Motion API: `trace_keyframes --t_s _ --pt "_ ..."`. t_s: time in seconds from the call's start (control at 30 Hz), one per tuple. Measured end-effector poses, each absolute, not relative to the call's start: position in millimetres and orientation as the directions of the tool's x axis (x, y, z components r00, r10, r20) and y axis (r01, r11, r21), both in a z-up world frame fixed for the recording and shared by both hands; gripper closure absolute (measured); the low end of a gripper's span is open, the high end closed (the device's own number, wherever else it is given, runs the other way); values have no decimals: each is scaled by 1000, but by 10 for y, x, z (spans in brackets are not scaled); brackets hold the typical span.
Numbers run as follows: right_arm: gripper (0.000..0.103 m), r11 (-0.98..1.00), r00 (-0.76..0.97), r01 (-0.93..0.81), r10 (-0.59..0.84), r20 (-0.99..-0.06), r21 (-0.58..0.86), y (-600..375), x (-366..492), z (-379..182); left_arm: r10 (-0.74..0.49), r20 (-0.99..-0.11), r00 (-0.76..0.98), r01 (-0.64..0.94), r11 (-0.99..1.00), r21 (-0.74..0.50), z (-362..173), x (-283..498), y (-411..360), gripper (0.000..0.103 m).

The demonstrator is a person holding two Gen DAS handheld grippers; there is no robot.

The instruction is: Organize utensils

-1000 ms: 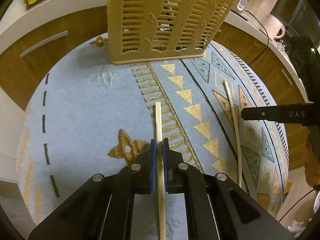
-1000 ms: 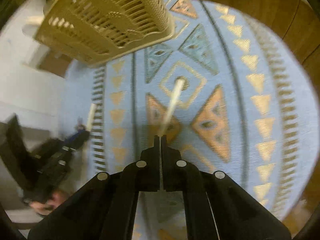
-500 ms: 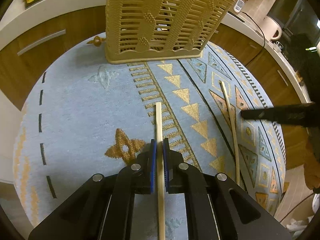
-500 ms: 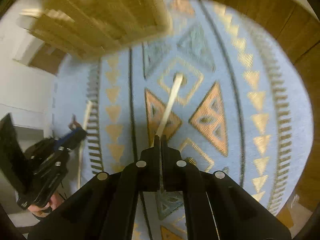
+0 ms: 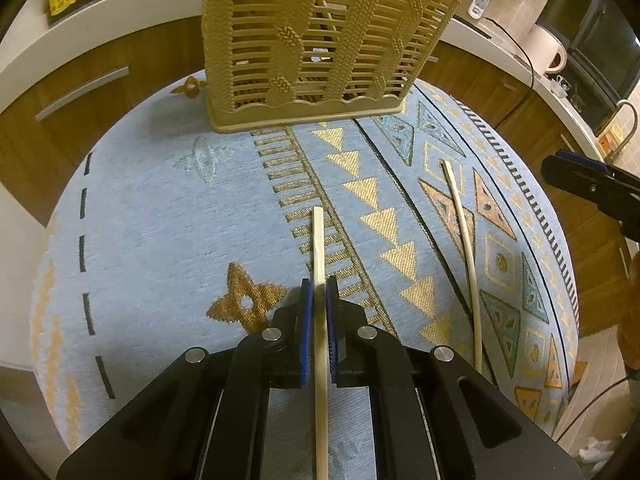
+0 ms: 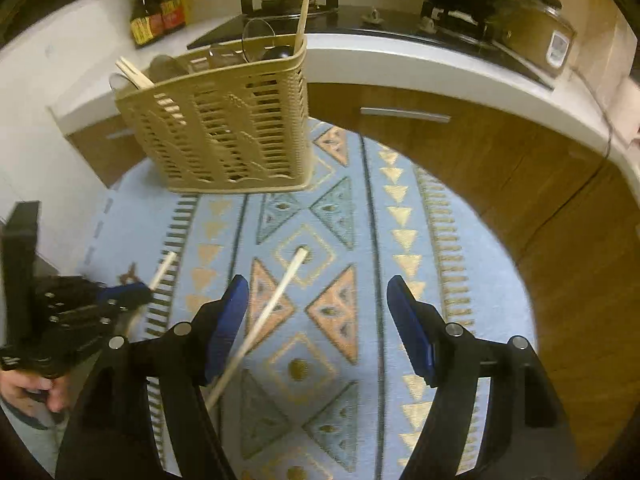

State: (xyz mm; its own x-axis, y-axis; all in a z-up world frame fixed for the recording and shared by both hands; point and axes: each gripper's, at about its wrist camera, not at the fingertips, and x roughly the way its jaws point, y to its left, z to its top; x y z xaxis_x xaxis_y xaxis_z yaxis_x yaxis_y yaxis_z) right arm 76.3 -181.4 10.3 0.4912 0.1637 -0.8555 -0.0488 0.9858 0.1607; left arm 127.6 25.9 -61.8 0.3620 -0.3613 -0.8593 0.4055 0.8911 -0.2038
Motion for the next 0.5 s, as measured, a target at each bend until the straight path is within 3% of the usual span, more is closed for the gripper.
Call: trace_keyframes --t_s 0.17,0.27,0.43,0.5 --pt "29 907 388 95 345 -855 409 -1960 904 -74 -357 -864 354 407 891 -201 -618 1311 244 98" --pt "29 910 281 213 291 -915 355 -2040 1020 -285 -360 -866 347 407 890 -206 -616 1322 250 98" --pt "33 907 155 265 296 -942 329 -1909 1179 -455 -356 -876 324 413 887 -207 -612 1353 245 98" --pt "45 923 150 249 263 -953 294 -1811 1233 -431 -354 -880 317 425 882 -202 -601 1349 222 98"
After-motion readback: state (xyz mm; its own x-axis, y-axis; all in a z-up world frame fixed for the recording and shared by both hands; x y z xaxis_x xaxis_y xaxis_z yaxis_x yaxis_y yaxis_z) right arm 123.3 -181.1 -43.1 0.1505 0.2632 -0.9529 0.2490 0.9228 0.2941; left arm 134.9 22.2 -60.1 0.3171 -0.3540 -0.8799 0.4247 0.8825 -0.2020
